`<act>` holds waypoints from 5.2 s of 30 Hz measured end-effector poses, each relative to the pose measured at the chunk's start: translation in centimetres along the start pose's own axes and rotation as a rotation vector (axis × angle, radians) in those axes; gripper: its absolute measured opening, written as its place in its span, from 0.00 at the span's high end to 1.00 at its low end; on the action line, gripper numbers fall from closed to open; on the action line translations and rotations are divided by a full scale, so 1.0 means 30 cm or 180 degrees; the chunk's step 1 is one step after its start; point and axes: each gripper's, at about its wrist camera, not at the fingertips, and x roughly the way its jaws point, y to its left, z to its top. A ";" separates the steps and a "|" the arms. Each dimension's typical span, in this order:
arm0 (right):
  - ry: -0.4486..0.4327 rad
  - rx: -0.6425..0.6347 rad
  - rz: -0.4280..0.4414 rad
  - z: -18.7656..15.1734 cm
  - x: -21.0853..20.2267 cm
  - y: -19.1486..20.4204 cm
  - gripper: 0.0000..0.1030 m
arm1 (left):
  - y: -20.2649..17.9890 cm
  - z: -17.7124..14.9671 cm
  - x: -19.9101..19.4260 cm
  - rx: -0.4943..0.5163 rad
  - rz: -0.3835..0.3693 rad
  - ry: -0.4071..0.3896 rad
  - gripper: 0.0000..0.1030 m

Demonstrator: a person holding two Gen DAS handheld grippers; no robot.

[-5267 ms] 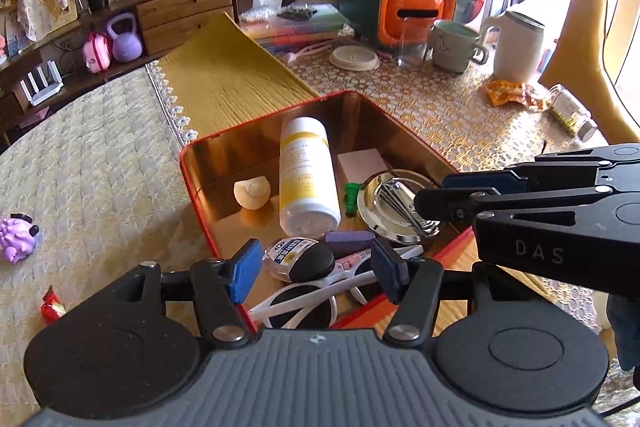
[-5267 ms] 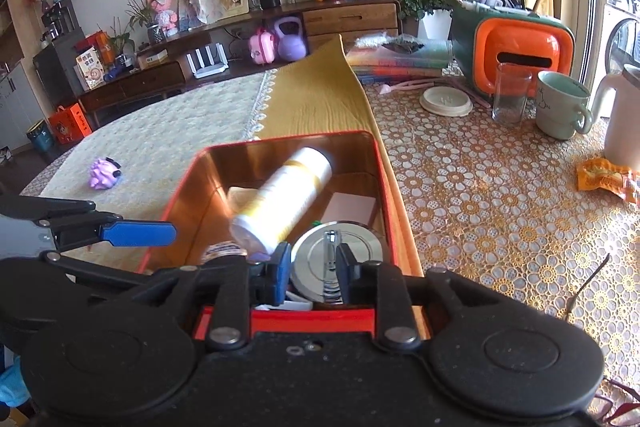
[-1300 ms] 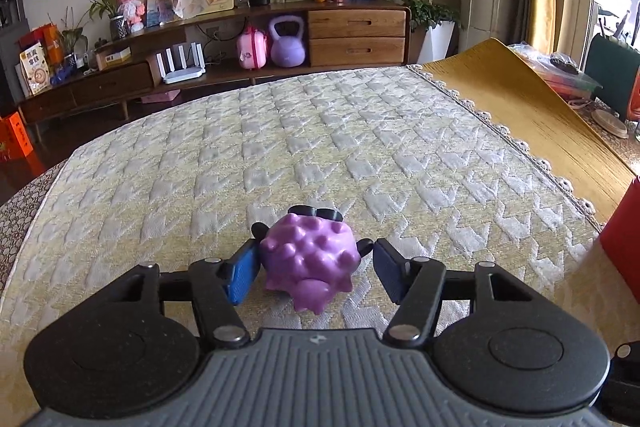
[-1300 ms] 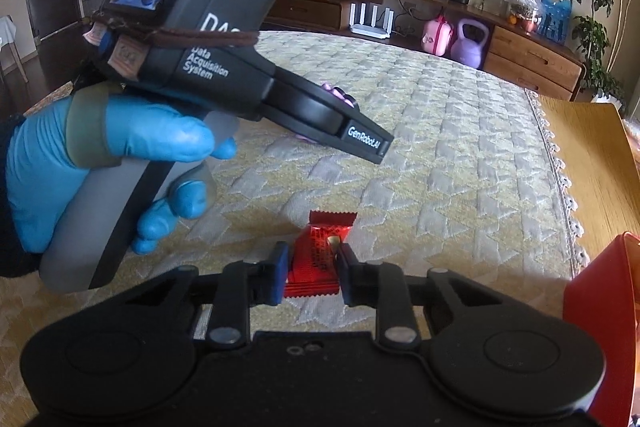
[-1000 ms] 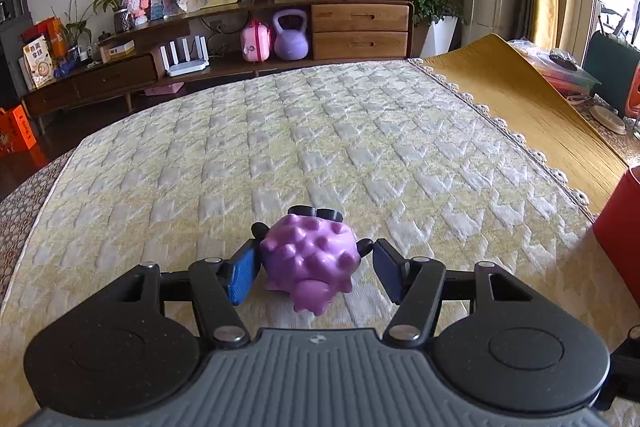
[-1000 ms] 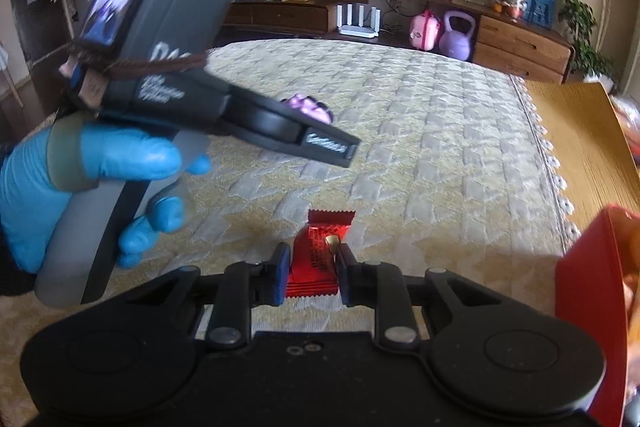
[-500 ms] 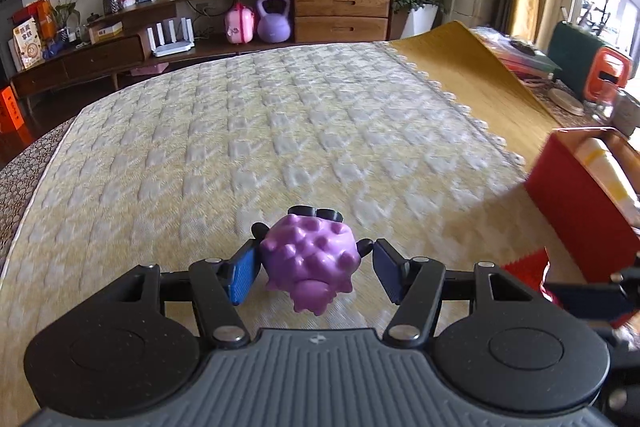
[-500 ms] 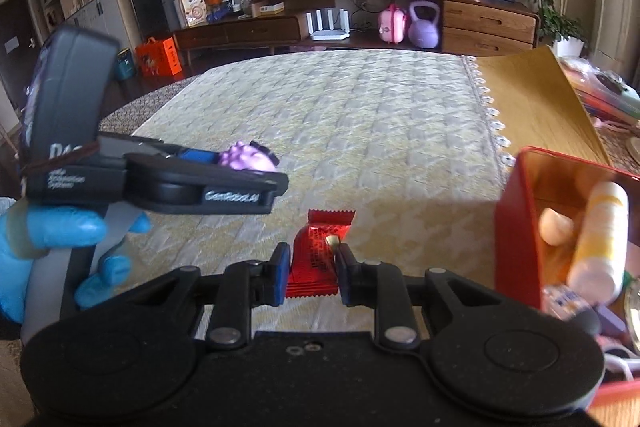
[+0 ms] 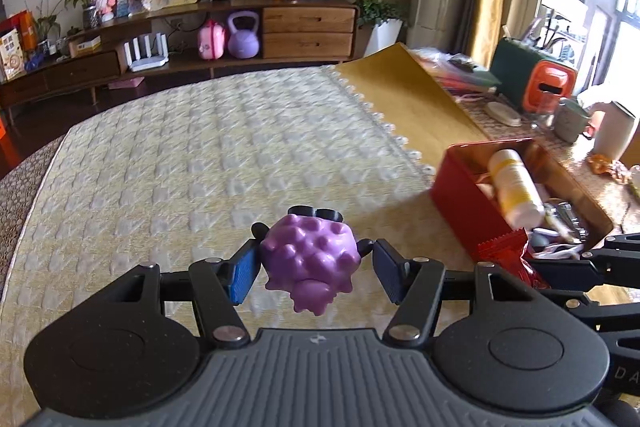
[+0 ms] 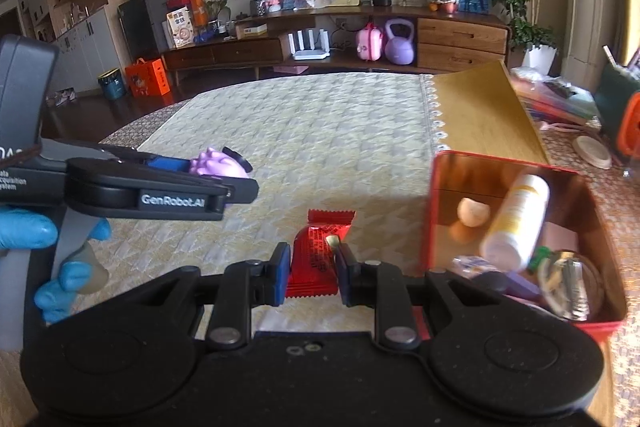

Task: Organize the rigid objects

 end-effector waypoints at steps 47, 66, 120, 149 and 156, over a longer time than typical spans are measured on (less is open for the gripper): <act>-0.0152 0.0302 -0.0566 -0.116 -0.142 -0.497 0.77 | -0.615 0.127 0.248 0.0499 -0.0350 0.0188 0.41; 0.0109 0.0207 -0.0569 -0.122 -0.028 -0.514 0.77 | -0.662 0.137 0.373 0.0527 -0.0282 0.0258 0.41; -0.0318 0.0370 -0.0597 -0.133 -0.359 -0.338 0.29 | -0.537 0.013 -0.142 0.0520 -0.0502 -0.0242 0.30; -0.0812 0.0592 -0.0450 -0.219 -0.531 -0.315 0.00 | -0.543 -0.058 -0.280 0.0419 -0.0440 -0.0452 0.01; -0.0800 0.0765 -0.0466 -0.248 -0.537 -0.329 0.00 | -0.537 -0.081 -0.289 0.0394 -0.0471 -0.0397 0.01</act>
